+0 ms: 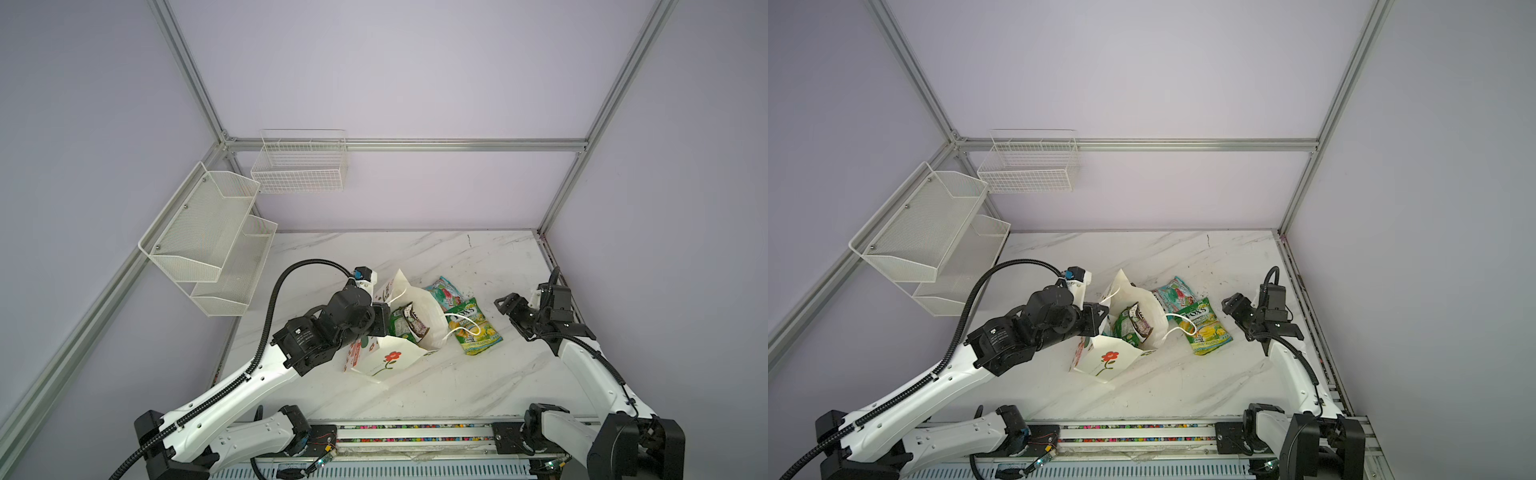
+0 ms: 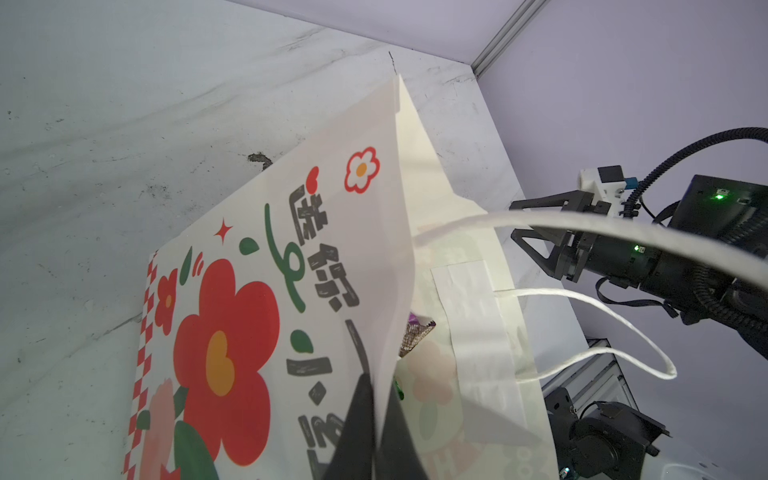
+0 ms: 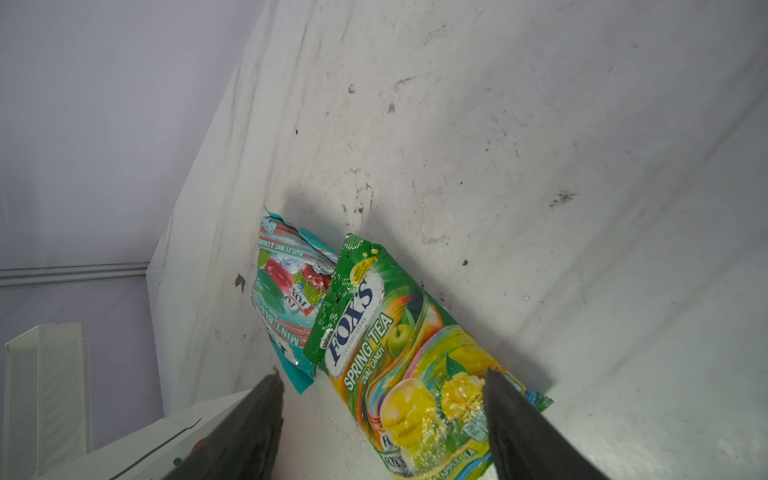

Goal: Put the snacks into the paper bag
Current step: 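Lower the right gripper and close it on the green Spring Tea bag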

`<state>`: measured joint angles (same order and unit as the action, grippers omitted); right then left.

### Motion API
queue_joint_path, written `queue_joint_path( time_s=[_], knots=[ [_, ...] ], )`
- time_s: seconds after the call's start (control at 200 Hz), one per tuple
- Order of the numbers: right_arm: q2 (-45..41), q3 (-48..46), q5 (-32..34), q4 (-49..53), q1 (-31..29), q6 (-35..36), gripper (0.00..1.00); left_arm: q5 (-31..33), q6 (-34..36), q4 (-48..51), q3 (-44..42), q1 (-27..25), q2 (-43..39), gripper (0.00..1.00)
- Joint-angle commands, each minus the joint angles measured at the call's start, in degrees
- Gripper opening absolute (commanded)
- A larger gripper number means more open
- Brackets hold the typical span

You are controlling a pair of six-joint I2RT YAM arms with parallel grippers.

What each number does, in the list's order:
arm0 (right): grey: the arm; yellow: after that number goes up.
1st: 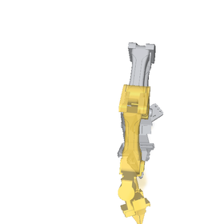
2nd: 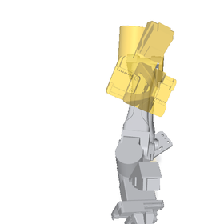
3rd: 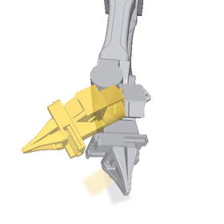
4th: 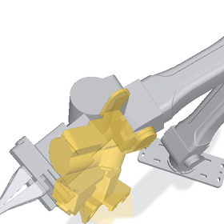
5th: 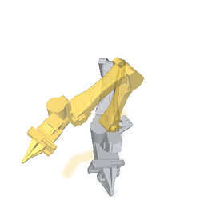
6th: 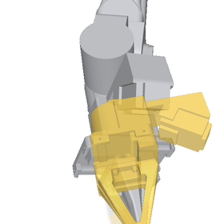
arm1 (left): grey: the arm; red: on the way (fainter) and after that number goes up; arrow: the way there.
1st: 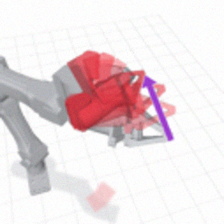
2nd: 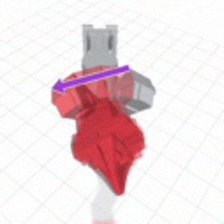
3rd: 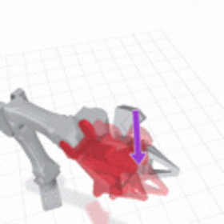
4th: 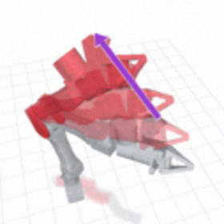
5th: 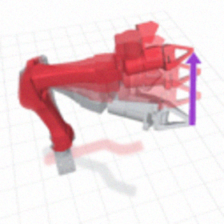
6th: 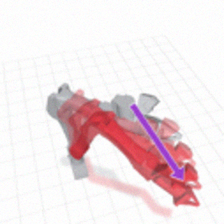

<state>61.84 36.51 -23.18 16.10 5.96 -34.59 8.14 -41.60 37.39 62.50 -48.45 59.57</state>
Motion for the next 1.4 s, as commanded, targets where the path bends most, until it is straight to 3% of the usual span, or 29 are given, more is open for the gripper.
queue_joint_path(
  time_s=[0.0, 0.84, 1.075, 1.395],
  knots=[
    [0.89, -1.25, -1.36, -0.58, 1.83, 2.37, 0.77, 0.02, -0.85, -3.43, 5.70, -0.43, 0.41, 0.00],
    [8.34, -9.71, -2.16, -11.43, 3.36, 5.89, 0.74, 0.38, -0.85, -4.47, 5.35, -1.28, 1.07, 0.00],
    [11.64, -11.08, -7.63, -14.79, 3.27, 6.46, 0.72, 0.38, -0.85, -4.76, 5.11, -1.30, 1.07, 0.00],
    [14.52, -11.86, -9.13, -18.12, -5.95, 4.63, 0.71, 0.60, -0.50, -4.88, 5.20, -1.30, 1.11, 0.00]
  ],
)
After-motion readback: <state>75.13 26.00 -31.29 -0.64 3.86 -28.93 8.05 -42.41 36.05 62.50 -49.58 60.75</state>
